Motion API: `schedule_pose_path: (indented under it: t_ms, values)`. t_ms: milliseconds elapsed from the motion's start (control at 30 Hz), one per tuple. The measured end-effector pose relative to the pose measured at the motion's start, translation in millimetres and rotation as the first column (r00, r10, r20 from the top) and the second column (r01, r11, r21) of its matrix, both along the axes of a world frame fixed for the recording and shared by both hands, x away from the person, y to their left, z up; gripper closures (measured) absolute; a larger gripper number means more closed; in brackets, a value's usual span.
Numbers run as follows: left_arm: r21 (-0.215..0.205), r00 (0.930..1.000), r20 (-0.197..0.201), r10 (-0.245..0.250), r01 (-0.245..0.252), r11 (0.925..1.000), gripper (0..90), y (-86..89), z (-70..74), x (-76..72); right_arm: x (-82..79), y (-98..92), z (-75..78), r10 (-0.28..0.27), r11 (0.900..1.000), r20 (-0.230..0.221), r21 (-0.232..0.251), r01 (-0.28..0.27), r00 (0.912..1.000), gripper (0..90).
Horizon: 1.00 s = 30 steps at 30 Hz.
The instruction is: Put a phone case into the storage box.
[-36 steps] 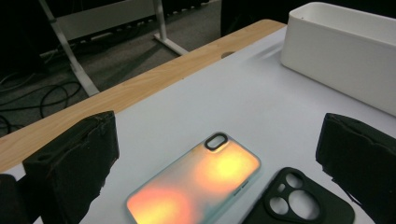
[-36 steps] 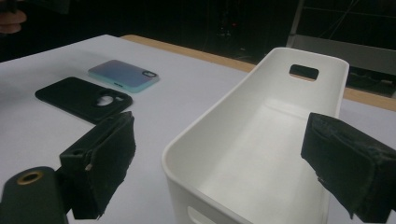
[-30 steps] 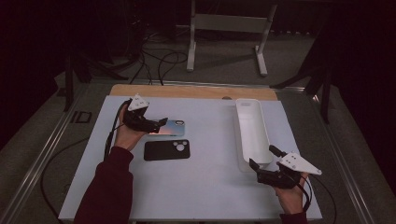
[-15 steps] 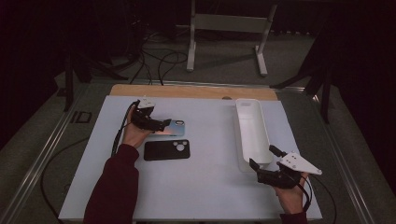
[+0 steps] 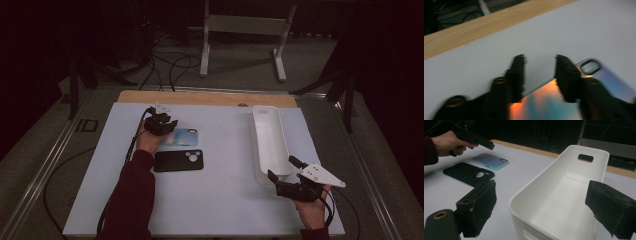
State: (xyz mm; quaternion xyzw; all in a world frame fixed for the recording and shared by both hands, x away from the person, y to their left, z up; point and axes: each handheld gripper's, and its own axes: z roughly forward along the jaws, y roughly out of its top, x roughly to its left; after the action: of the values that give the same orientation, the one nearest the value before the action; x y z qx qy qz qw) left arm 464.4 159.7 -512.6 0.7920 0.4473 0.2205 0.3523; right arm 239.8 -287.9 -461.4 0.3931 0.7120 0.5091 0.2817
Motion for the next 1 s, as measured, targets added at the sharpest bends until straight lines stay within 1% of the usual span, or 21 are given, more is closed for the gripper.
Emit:
schedule_pose_path:
  t_ms: [33,67,100,133,167,233,267,367,433,500,567,633,667,700,733,800,867,900,1000]
  values:
    - [0.000,1.0000,0.000,0.000,0.000,1.0000,72.0,0.0,0.0,0.0,0.0,0.0,0.0,0.000,1.000,0.000,0.000,0.000,1.0000,9.5]
    - [0.013,0.9997,-0.020,0.012,-0.012,0.9998,72.0,1.1,-5.7,3.3,0.1,-0.1,-0.2,0.000,1.000,0.000,-0.003,0.000,1.0000,9.4]
    - [0.017,0.9993,-0.029,0.021,-0.021,0.9996,80.0,1.7,-8.2,5.1,0.4,0.0,-0.6,0.001,1.000,-0.002,-0.004,-0.001,1.0000,9.5]
    - [0.003,0.9991,-0.037,0.023,-0.023,0.9997,84.5,2.7,-10.1,6.6,0.5,0.0,-0.8,0.002,1.000,-0.003,-0.003,-0.002,1.0000,9.5]
    - [0.001,0.9988,-0.039,0.028,-0.028,0.9996,87.9,2.9,-11.8,8.2,0.6,0.0,-1.1,0.001,1.000,-0.003,-0.004,-0.001,1.0000,9.4]
    - [0.005,0.9978,-0.057,0.032,-0.032,0.9995,89.5,3.1,-14.6,11.8,0.9,-0.1,-1.6,-0.003,1.000,-0.007,-0.002,0.003,1.0000,9.5]
    - [0.015,0.9972,-0.066,0.034,-0.033,0.9994,89.6,2.3,-16.1,13.4,1.3,-0.7,-2.4,-0.003,1.000,-0.008,-0.003,0.003,1.0000,9.5]
    - [0.085,0.9949,-0.096,0.031,-0.023,0.9961,89.7,-0.2,-20.1,17.3,1.6,-1.6,-2.7,-0.002,1.000,-0.008,-0.004,0.002,1.0000,9.4]
    - [0.091,0.9948,-0.097,0.031,-0.022,0.9956,89.8,0.0,-19.9,16.8,1.1,-2.3,-2.2,-0.008,1.000,-0.009,-0.001,0.008,0.9999,9.5]
    - [0.107,0.9942,-0.104,0.027,-0.016,0.9941,89.9,0.9,-18.9,14.9,0.5,-2.9,-1.6,-0.010,1.000,-0.007,0.003,0.010,0.9999,9.5]
    - [0.123,0.9933,-0.113,0.024,-0.010,0.9924,89.9,2.6,-17.5,12.0,-0.1,-3.6,-1.1,-0.011,1.000,-0.005,0.002,0.011,0.9999,9.5]
    - [0.151,0.9928,-0.117,0.023,-0.005,0.9885,89.9,4.9,-16.1,6.0,-1.6,-4.0,0.2,-0.011,1.000,0.000,0.001,0.011,0.9999,9.5]
    - [0.151,0.9928,-0.117,0.023,-0.005,0.9885,90.0,4.9,-16.1,6.0,-1.6,-4.0,0.2,-0.011,1.000,0.000,0.001,0.011,0.9999,9.5]
    - [0.167,0.9926,-0.119,0.023,-0.003,0.9860,90.0,7.2,-15.5,-0.3,-2.3,-4.0,0.8,-0.014,1.000,0.002,0.005,0.014,0.9999,9.5]
    - [0.170,0.9931,-0.115,0.023,-0.003,0.9855,89.9,8.8,-15.4,-3.2,-3.4,-5.1,2.0,-0.016,1.000,0.007,0.007,0.016,0.9998,9.5]
    - [0.153,0.9930,-0.114,0.031,-0.013,0.9881,89.9,12.6,-16.2,-10.1,-3.9,-5.9,2.3,-0.019,1.000,0.007,0.008,0.019,0.9998,9.5]
    - [0.142,0.9941,-0.103,0.035,-0.020,0.9897,90.0,16.4,-17.4,-17.5,-4.4,-5.5,2.4,-0.021,1.000,0.006,0.007,0.021,0.9998,9.5]
    - [0.142,0.9941,-0.103,0.035,-0.020,0.9897,90.0,16.4,-17.4,-17.5,-4.4,-5.5,2.4,-0.021,1.000,0.006,0.007,0.021,0.9998,9.5]
    - [0.152,0.9944,-0.101,0.033,-0.018,0.9882,90.0,20.8,-16.8,-31.6,-4.8,-4.0,2.2,-0.020,1.000,0.005,0.002,0.020,0.9998,9.6]
